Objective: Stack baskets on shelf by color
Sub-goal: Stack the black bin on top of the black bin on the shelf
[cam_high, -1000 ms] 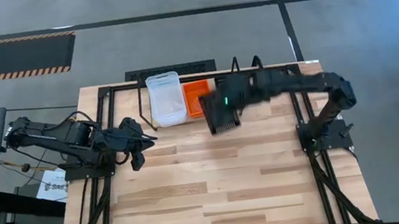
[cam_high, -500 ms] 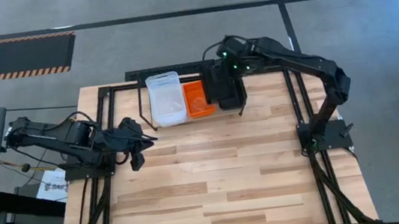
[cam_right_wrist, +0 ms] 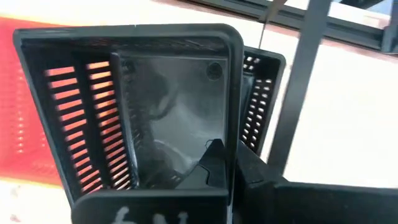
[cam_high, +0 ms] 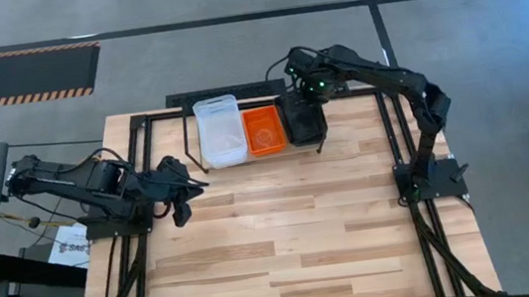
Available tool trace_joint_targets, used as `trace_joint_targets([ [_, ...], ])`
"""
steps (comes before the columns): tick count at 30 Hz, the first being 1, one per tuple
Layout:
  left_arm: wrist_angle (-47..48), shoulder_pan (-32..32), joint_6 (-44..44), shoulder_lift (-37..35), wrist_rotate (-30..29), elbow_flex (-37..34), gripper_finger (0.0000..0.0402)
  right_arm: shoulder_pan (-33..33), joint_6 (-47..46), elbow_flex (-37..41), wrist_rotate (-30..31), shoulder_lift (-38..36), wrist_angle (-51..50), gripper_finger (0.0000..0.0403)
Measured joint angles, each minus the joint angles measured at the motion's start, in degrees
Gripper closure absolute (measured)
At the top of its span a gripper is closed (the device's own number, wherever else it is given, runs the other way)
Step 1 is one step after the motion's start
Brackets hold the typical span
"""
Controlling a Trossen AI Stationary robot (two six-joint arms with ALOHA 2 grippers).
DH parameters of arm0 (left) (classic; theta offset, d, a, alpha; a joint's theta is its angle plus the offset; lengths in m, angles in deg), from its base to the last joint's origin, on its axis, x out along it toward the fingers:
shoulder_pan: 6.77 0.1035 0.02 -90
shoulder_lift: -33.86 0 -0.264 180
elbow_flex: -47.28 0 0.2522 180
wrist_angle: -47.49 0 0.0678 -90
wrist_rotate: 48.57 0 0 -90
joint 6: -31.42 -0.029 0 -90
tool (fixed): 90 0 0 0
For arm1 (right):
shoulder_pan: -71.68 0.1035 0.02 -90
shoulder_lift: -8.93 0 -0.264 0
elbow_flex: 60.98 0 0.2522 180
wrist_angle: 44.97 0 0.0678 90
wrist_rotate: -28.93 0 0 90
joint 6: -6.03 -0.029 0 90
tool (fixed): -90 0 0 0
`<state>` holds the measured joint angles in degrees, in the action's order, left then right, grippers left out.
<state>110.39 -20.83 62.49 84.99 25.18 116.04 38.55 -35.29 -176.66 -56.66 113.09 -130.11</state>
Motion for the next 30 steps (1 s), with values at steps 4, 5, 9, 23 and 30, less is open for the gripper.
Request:
trace_joint_targets([
  [4,0.00,0.00,0.00,-0.02,0.00,0.00,0.0401,-0.94,0.24,-0.07,-0.04,0.85,0.42,0.0400],
  [5,0.00,0.02,0.00,-0.02,0.00,0.00,0.0401,-1.00,0.18,-0.10,-0.04,1.11,0.51,0.0400],
  [9,0.06,0.02,-0.01,-0.01,-0.02,0.00,0.0401,-1.00,0.02,0.06,0.04,2.62,1.06,0.0400],
  [23,0.46,0.02,-0.22,-0.02,-0.02,0.00,0.0401,-0.02,1.15,0.04,-3.20,5.83,2.52,0.0386],
  [30,0.46,0.02,-0.15,0.00,-0.02,0.00,0.0401,0.82,2.29,0.04,-2.97,5.63,1.80,0.0299],
])
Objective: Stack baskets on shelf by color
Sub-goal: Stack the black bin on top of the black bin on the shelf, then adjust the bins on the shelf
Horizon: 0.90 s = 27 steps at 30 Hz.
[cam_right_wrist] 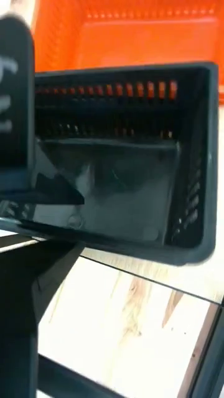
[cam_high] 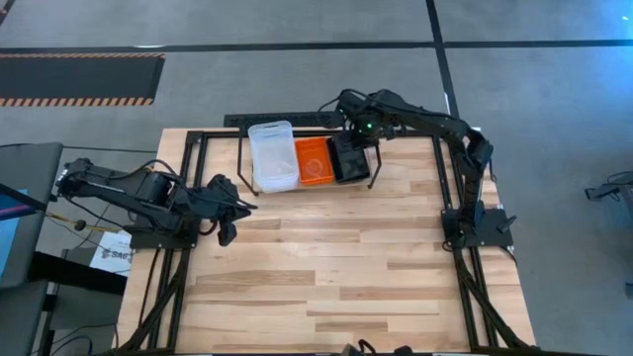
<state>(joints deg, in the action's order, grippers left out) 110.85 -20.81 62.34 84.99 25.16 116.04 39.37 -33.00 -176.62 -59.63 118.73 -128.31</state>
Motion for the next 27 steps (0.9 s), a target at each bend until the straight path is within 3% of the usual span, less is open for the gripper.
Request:
trace_joint_targets([
  [9,-0.02,0.00,0.25,-0.01,0.02,0.00,0.0401,0.05,2.02,-8.39,-0.07,-0.09,-6.50,0.0202],
  [17,0.01,-0.01,-0.35,0.00,0.02,0.00,0.0401,2.71,2.64,-20.04,-0.03,-0.15,-7.27,0.0189],
  [21,1.26,0.00,-1.87,-0.02,0.04,0.00,0.0401,7.23,7.78,-22.90,0.12,-0.13,-8.22,0.0226],
  [27,3.39,-0.02,-2.79,-0.17,0.92,0.00,0.0401,15.46,10.42,-23.82,7.02,-0.13,-10.82,0.0378],
])
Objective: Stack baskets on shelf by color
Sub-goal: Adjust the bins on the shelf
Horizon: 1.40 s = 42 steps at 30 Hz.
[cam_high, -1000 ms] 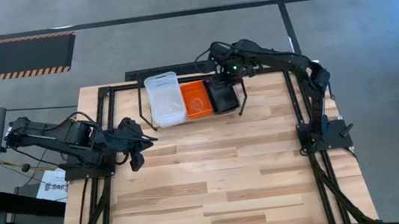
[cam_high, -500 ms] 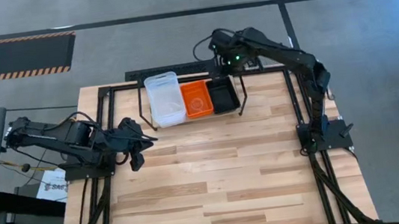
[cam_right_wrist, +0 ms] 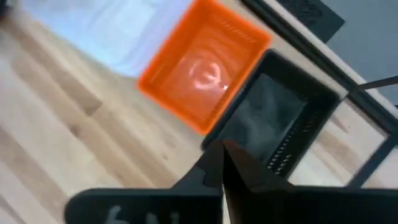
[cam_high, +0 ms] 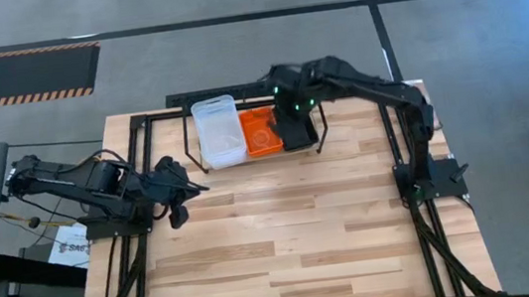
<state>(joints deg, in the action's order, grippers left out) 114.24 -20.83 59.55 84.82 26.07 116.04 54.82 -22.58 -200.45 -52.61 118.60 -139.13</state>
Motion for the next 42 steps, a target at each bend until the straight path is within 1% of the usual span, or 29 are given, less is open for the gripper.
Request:
trace_joint_targets([
  [1,0.50,0.00,0.06,0.00,0.00,0.00,0.0401,1.36,-0.73,0.00,0.60,0.02,-0.12,0.0388],
  [4,1.75,0.01,0.90,0.03,0.39,0.00,0.0401,6.35,-2.72,0.36,1.50,0.39,1.47,0.0386],
  [7,4.40,0.00,1.30,1.35,-1.13,0.00,0.0401,11.66,-4.08,0.71,4.56,1.68,2.01,0.0396],
  [10,8.03,0.00,1.90,3.96,-2.94,0.00,0.0401,16.29,-7.67,0.42,9.27,2.48,2.12,0.0395],
  [13,9.70,0.00,2.01,7.89,-4.53,0.00,0.0401,19.42,-11.62,0.65,11.90,2.48,0.75,0.0398],
  [17,11.02,0.19,1.77,13.78,-10.17,0.00,0.0402,23.56,-15.40,0.52,14.93,2.14,1.12,0.0398],
  [19,10.69,0.94,-0.17,16.70,-12.12,0.00,0.0401,25.56,-16.32,0.63,16.29,1.96,1.14,0.0399],
  [23,10.51,3.31,-4.86,21.58,-12.41,-0.02,0.0401,29.07,-18.42,0.08,20.07,1.55,0.97,0.0400],
  [26,10.56,5.63,-7.72,23.78,-12.38,-0.02,0.0401,31.40,-19.44,-1.68,22.03,1.65,-0.30,0.0401],
  [28,10.56,7.35,-9.31,24.02,-12.99,-0.02,0.0401,32.78,-19.83,-2.33,23.68,1.49,-0.51,0.0401],
  [31,10.55,10.27,-11.22,23.33,-13.81,-0.04,0.0401,34.83,-21.25,-4.52,26.58,1.73,-2.64,0.0401],
  [34,10.96,12.95,-12.00,19.73,-12.18,-0.04,0.0401,36.93,-23.42,-7.65,30.25,1.60,-6.08,0.0401],
  [36,11.03,13.94,-11.92,15.74,-10.61,-0.04,0.0401,38.48,-24.92,-9.36,32.32,1.59,-8.65,0.0401],
  [39,10.27,14.10,-11.55,7.48,-8.34,-0.04,0.0401,41.21,-26.07,-8.57,36.18,-0.07,-9.75,0.0402],
  [42,10.04,13.45,-12.28,0.23,-4.12,-0.04,0.0401,43.83,-26.43,-8.58,41.13,-1.99,-9.61,0.0402],
])
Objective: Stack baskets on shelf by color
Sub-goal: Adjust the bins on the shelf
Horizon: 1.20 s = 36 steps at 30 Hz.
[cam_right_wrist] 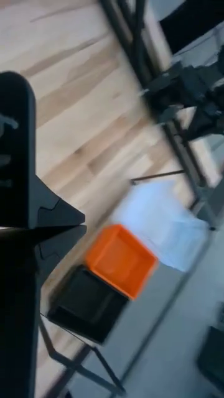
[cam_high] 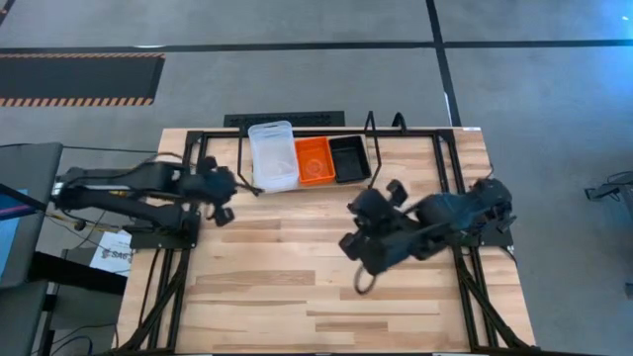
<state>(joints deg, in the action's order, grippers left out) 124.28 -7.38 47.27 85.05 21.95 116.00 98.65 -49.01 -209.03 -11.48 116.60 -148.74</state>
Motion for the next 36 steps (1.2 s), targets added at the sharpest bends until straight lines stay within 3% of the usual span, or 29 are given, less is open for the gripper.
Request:
trace_joint_targets([
  [5,-4.89,-3.22,-2.03,-7.76,4.08,-2.09,0.0401,3.91,0.84,0.01,9.52,-2.77,-0.01,0.0402],
  [11,-11.85,-6.22,-0.32,-14.13,5.59,-13.54,0.0401,7.48,0.84,-0.01,14.79,-5.55,0.07,0.0402],
  [13,-14.21,-6.22,-0.28,-15.28,4.55,-16.44,0.0401,8.00,0.17,0.01,15.10,-5.68,0.21,0.0402],
  [25,-17.63,-1.60,5.16,-15.15,-2.03,-16.39,0.0401,7.77,-0.47,0.06,15.19,-5.33,1.48,0.0403],
  [36,-19.60,4.85,13.62,-13.09,1.28,-17.14,0.0401,8.94,1.30,0.06,15.21,-5.31,3.71,0.0403],
])
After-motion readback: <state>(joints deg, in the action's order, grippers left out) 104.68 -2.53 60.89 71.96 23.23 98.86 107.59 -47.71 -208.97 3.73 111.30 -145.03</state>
